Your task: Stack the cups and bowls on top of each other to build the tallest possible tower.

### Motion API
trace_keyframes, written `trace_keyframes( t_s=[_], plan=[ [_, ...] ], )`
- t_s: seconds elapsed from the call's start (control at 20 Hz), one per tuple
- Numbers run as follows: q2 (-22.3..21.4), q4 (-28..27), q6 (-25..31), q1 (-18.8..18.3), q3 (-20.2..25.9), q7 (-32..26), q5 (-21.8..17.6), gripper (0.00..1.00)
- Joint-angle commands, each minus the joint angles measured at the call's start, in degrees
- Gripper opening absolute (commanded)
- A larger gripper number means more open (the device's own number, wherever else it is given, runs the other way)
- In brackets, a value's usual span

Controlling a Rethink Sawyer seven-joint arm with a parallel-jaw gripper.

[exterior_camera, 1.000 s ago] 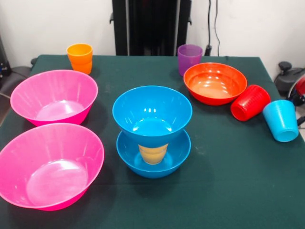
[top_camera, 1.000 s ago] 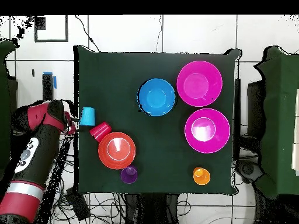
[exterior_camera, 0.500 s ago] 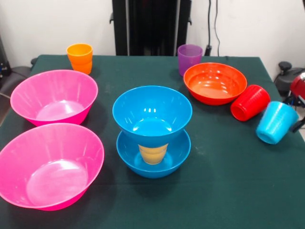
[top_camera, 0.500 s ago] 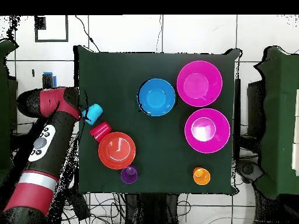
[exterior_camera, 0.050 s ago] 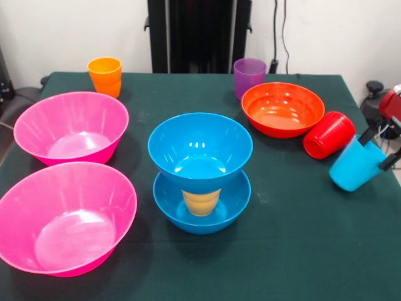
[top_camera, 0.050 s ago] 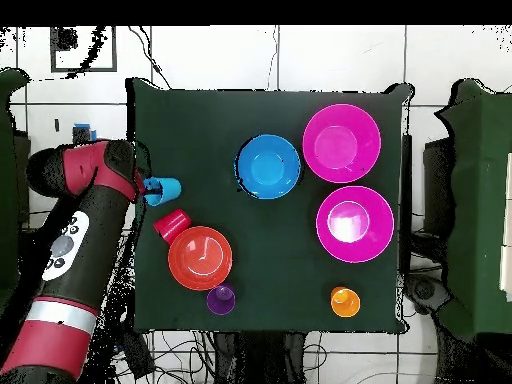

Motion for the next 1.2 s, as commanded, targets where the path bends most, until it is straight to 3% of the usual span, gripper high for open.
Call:
trace_keyframes(
  t_s=[0.05,0.35,0.65,1.2],
  plan=[
    [1.34,-0.50,-6.27,-3.27,7.73,-11.02,-7.62,1.00],
    [4.23,-2.90,-9.27,-3.29,7.41,-7.58,-9.49,1.00],
    [6.21,-3.58,-13.11,-4.84,10.25,-7.11,-9.31,1.00],
    [3.80,-3.35,-7.28,-7.22,14.97,-10.30,-8.47,1.00]
  ],
)
